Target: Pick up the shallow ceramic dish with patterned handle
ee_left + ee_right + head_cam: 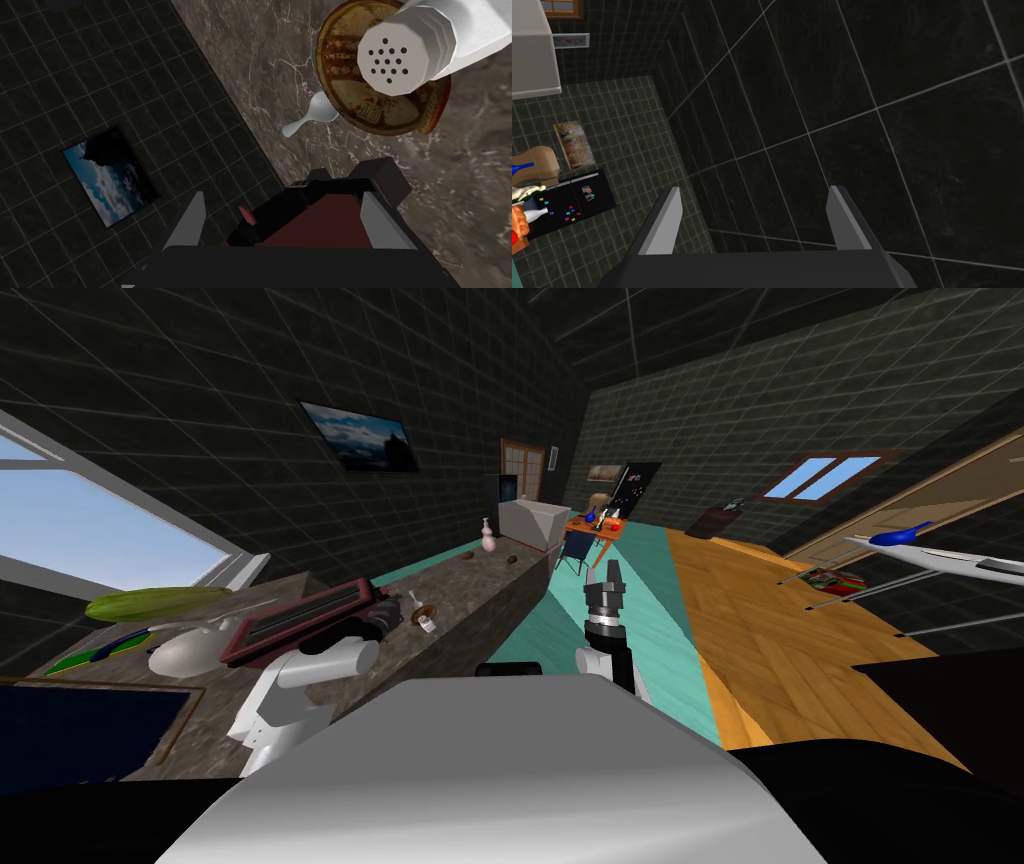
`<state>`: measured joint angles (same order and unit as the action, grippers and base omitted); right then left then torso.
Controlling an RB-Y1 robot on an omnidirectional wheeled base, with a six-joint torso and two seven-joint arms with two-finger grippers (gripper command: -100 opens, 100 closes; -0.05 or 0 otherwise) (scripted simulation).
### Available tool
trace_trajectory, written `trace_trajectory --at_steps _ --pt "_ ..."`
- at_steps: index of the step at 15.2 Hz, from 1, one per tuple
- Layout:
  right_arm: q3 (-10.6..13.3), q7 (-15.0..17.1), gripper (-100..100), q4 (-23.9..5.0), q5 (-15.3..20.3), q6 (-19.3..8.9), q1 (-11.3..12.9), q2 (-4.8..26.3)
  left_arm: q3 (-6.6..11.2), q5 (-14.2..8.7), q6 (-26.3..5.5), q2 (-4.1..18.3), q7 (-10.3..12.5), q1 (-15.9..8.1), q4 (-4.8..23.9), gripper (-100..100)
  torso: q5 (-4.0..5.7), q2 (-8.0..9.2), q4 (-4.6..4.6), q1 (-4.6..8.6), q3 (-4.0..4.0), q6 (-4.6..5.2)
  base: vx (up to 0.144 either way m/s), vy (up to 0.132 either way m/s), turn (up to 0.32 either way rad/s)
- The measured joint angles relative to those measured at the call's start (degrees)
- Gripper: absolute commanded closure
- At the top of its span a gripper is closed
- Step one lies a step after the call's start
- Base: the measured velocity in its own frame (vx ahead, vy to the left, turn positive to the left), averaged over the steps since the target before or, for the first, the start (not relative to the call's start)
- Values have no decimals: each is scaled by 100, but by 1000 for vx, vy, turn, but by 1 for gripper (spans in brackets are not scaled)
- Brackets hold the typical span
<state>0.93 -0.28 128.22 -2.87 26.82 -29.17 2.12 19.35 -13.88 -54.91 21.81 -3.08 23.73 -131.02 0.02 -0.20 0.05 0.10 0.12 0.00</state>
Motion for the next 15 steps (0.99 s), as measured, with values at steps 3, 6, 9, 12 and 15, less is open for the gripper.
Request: trace_trajectory --at_steps 3,6,9,12,15 --pt "0 0 0 0 0 0 0 0 69 -91 -370 44 -109 25 82 -100 1 -5 1 4 3 -1 58 -34 -13" --pt "0 0 0 0 0 0 0 0 93 -127 -648 55 -195 34 156 -100 0 1 0 2 0 0 39 -26 -9" --pt "0 0 0 0 0 0 0 0 125 -172 -1005 80 -269 30 203 -100 0 6 -1 1 -3 -1 32 -29 1" --pt "0 0 0 0 0 0 0 0 166 -252 -1296 97 -364 106 247 -100 1 4 -1 6 -2 0 38 -35 -1" --pt "0 0 0 0 0 0 0 0 163 -288 -1608 107 -429 127 302 -100 0 9 -2 2 -5 -1 27 -27 14"
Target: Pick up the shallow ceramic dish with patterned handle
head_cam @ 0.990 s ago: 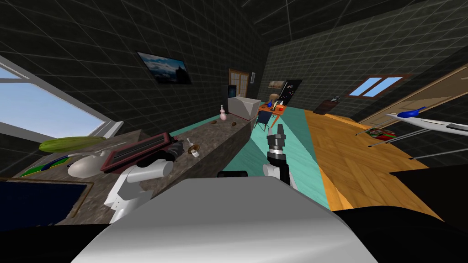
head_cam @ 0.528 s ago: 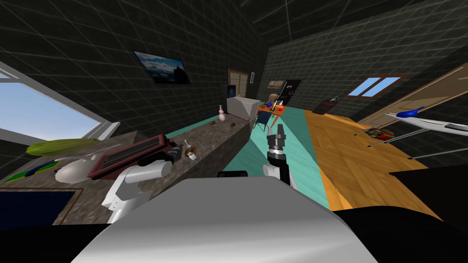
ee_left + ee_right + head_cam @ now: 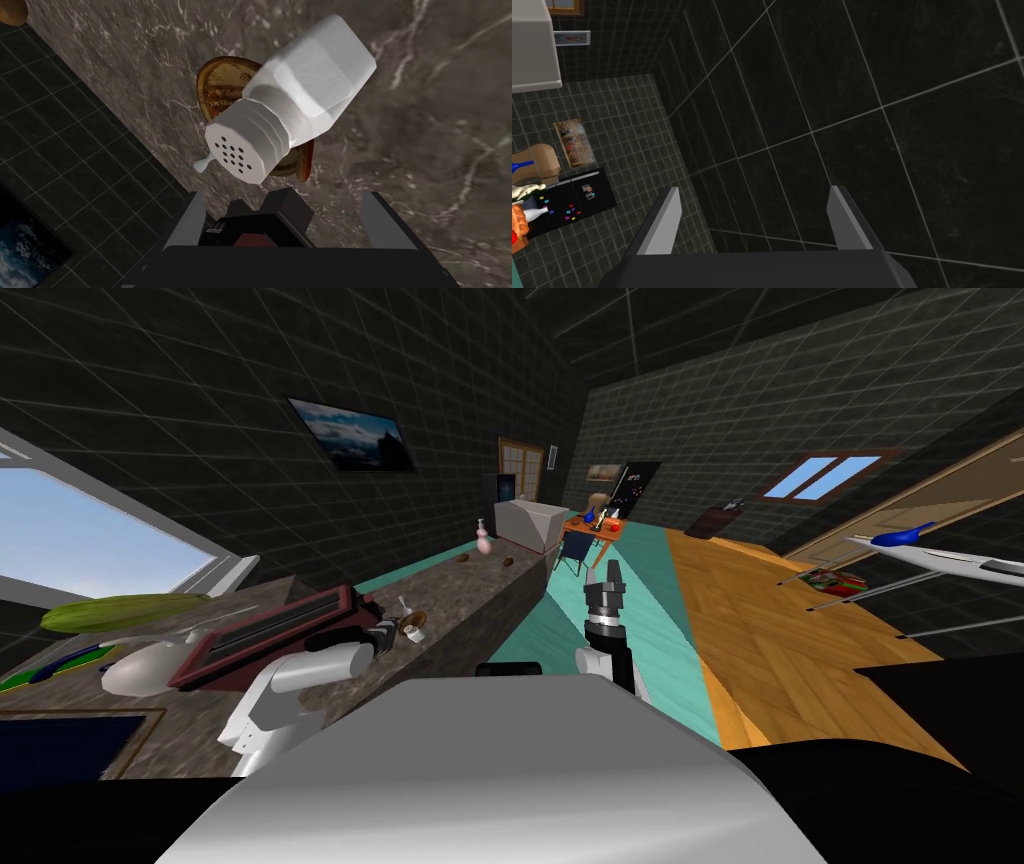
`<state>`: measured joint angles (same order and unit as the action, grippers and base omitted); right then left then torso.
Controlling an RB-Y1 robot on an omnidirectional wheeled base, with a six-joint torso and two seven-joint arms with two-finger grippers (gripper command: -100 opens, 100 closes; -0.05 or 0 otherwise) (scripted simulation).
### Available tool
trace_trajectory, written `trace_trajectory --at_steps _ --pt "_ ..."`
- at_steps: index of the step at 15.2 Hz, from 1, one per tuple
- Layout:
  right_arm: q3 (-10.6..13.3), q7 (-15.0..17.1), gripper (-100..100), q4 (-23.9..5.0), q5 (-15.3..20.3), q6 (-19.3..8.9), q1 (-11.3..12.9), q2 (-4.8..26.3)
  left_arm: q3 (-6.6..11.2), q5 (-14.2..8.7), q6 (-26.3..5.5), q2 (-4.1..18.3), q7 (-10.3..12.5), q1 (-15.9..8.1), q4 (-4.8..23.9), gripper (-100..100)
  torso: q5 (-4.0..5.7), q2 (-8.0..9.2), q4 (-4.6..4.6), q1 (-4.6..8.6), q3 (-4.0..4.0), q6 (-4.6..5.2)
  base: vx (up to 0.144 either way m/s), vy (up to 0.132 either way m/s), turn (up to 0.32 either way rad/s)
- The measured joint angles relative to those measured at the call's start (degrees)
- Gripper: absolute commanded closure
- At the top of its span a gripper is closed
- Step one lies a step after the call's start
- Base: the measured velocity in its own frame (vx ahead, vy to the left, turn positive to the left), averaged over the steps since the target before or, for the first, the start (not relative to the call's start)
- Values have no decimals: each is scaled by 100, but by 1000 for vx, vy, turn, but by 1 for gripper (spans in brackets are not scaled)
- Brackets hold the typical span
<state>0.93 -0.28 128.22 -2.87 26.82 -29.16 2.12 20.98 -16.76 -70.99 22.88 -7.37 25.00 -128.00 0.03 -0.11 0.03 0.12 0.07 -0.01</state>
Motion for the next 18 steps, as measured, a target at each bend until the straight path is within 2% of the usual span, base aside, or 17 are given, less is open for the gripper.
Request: trace_trajectory --at_steps 3,8,9,14,18 --pt "0 0 0 0 0 0 0 0 -6 -68 -222 7 -75 57 116 -100 1 -2 0 1 1 1 25 -22 -27" --pt "0 0 0 0 0 0 1 0 -80 19 65 -23 -94 -49 489 -100 -16 1 4 -26 2 10 -8 8 -25" --pt "0 0 0 0 0 0 1 0 -84 23 87 -23 -96 -56 508 100 -19 -6 6 -30 7 10 0 0 0" --pt "0 0 0 0 0 0 1 0 -82 23 90 -21 -96 -58 502 100 -26 -19 12 -41 16 10 2 0 6" --pt "0 0 0 0 0 0 0 0 -19 -54 -150 10 -81 18 213 100 -22 -20 10 -33 15 8 8 -9 26"
